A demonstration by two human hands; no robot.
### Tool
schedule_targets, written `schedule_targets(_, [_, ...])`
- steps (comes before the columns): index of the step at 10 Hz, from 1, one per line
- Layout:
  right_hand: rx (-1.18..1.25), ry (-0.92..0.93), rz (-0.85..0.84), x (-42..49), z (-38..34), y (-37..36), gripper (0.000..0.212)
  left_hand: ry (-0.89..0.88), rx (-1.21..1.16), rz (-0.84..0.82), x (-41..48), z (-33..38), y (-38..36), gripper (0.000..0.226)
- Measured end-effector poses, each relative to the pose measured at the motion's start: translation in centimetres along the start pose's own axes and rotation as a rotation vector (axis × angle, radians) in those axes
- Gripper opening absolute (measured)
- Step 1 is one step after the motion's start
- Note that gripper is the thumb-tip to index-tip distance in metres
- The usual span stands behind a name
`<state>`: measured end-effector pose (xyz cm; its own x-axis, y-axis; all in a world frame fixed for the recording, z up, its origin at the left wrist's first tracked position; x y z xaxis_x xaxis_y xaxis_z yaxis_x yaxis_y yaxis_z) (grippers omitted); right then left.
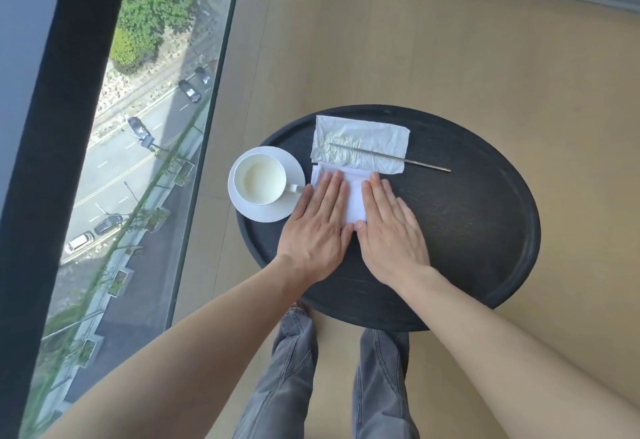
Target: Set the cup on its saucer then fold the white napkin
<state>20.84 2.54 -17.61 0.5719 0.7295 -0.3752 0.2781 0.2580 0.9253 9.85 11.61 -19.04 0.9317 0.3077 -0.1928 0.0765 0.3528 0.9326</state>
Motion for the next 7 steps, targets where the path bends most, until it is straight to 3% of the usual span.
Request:
schedule_targets(5, [0.028,-0.018,0.032,-1.5,0.4,1.5,0.065,-0.048,0.037,0.011,-1.1,1.1,0.8,0.07])
schedule_targets(7, [0.108,-0.116,0.054,-4.9,2.6,3.6,0.057,-0.072,0.021,-0.026,-4.4,4.2,2.6,0.066])
Point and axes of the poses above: each hand's wrist, its own x-axis towards the middle knuckle, its own y-axis out of the back of the hand, z = x × y, the point moved 5 cm from there along x, towards the middle knuckle, and after that the axes turned 10 degrees about -y, right-handed, at the moved point
